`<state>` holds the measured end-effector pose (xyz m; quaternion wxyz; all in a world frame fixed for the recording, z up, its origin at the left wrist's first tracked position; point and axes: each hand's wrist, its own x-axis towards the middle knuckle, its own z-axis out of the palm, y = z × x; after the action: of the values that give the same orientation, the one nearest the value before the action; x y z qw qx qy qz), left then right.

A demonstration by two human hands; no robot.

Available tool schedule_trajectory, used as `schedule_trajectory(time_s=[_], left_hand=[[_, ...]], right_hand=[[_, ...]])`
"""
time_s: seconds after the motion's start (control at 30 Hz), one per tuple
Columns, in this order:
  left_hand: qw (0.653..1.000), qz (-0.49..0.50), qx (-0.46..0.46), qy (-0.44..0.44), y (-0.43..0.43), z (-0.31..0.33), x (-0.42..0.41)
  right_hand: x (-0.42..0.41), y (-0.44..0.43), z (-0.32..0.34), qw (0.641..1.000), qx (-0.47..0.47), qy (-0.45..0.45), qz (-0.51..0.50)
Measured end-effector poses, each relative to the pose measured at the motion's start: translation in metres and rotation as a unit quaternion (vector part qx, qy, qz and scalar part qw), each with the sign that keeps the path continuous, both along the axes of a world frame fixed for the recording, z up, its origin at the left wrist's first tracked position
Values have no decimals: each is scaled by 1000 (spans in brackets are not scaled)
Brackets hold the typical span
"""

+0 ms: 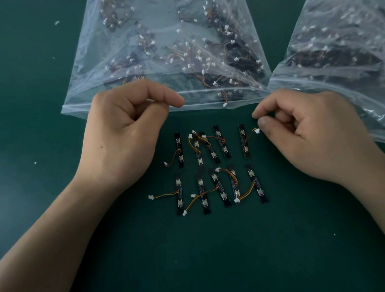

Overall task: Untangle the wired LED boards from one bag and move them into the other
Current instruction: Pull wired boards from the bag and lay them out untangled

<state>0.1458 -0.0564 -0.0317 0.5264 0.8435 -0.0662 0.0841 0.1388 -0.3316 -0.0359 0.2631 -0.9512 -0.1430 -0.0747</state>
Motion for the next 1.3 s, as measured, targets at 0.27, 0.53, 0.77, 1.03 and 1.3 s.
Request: schedule_trajectory(time_s=[0.27, 0.53, 0.77, 1.03, 1.3], left_hand=[[992, 33, 114, -41, 4, 1, -3], [951, -51, 304, 7, 22, 7, 1], [929, -191, 312, 54, 38, 21, 2], [916, -216, 334, 44, 41, 22, 0], [917, -230, 322, 49, 42, 22, -1]], right_hand=[[0, 0, 0, 1000, 5, 7, 2], [0, -3, 7, 998, 3, 50, 49], [-3, -3, 14, 992, -14, 84, 90], [-4, -5, 24, 980, -88, 134, 119], [-7, -5, 30, 970, -100, 155, 161]])
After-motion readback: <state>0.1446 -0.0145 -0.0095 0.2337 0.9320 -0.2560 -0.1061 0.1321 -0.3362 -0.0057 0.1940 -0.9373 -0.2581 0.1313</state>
